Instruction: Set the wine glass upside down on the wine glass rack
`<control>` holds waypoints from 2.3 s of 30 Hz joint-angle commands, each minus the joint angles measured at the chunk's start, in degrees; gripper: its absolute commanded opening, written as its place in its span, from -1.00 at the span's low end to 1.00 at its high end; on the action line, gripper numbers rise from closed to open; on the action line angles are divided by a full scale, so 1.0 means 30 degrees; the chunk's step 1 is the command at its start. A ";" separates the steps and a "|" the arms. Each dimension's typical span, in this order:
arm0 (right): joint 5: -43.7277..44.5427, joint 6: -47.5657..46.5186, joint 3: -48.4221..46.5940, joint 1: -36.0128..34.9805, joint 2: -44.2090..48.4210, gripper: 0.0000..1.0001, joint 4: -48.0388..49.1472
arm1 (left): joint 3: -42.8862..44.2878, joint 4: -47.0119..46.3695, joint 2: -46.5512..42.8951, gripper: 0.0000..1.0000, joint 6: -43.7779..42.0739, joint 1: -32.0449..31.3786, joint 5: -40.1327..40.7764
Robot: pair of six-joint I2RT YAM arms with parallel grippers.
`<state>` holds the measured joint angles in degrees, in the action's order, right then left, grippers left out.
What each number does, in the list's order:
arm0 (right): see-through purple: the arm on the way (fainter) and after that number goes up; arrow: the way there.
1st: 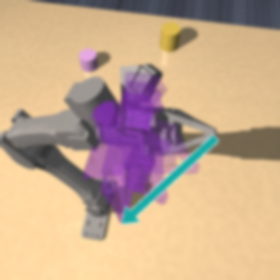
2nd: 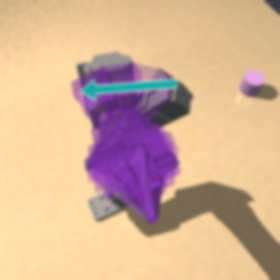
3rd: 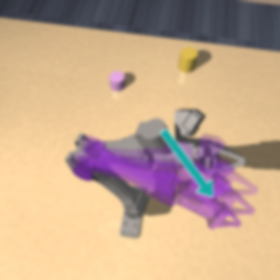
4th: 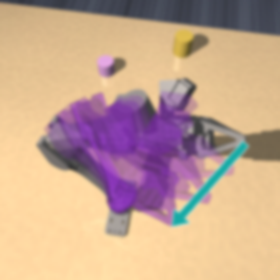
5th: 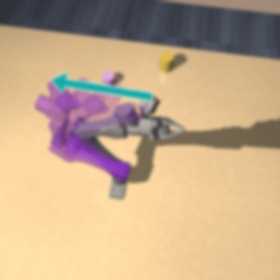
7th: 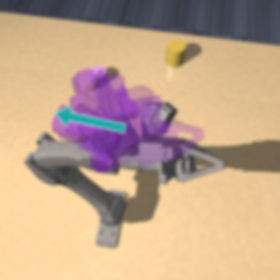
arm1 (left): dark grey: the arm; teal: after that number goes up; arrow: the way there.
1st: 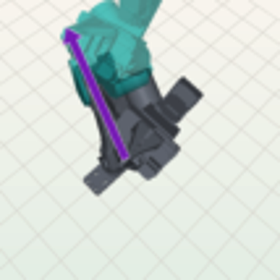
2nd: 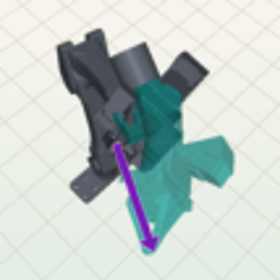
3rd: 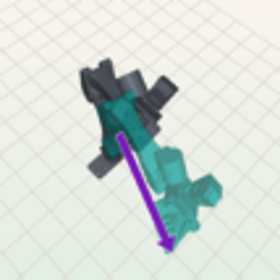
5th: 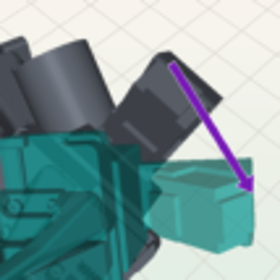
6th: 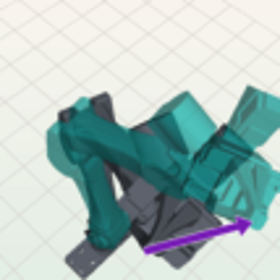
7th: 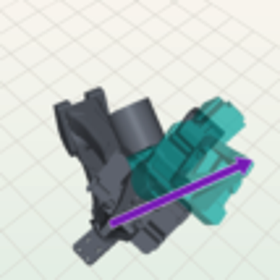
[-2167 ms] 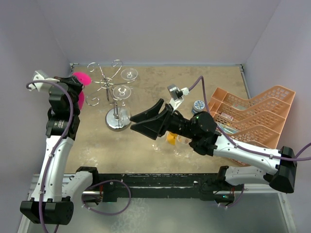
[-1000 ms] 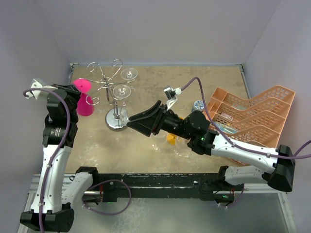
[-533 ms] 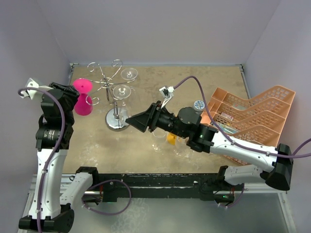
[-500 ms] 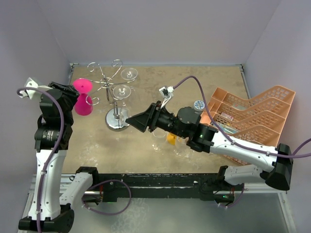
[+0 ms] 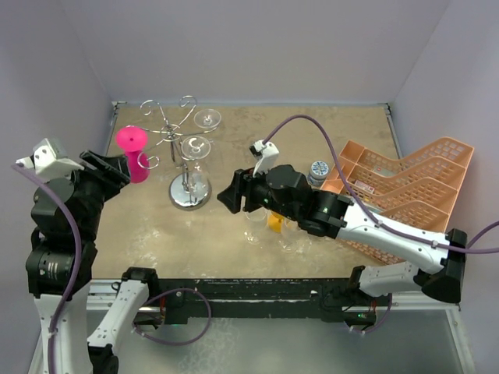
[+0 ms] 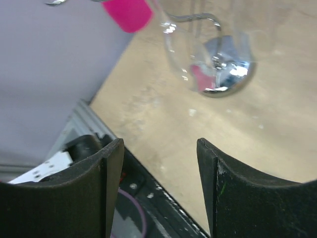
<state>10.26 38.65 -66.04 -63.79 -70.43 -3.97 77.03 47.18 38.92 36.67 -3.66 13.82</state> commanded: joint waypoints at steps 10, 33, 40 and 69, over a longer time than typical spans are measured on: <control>0.0797 -0.0951 -0.2156 -0.0050 -0.1860 0.07 -0.9262 | -0.0843 0.0020 -0.1582 0.10 -0.2306 -0.0701 -0.2289; 0.0892 -0.1689 -0.3050 -0.0065 -0.4149 -1.00 -0.9369 | 0.0378 -0.0143 -0.1233 0.10 -0.2730 -0.0992 -0.2199; 0.0869 -0.1601 -0.2619 -0.0047 -0.1972 -1.00 -0.7479 | 0.0474 -0.0751 -0.0960 0.11 -0.2848 -0.1006 -0.4033; 0.9596 0.0888 0.3253 -0.0057 0.9472 -1.00 0.5696 | 0.0165 -1.5553 0.4040 0.00 0.8140 -0.0994 -1.5072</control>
<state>35.62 42.85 -56.40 -63.86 -44.10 0.71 78.94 15.73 49.15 49.41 -6.46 -29.78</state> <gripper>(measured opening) 0.118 0.497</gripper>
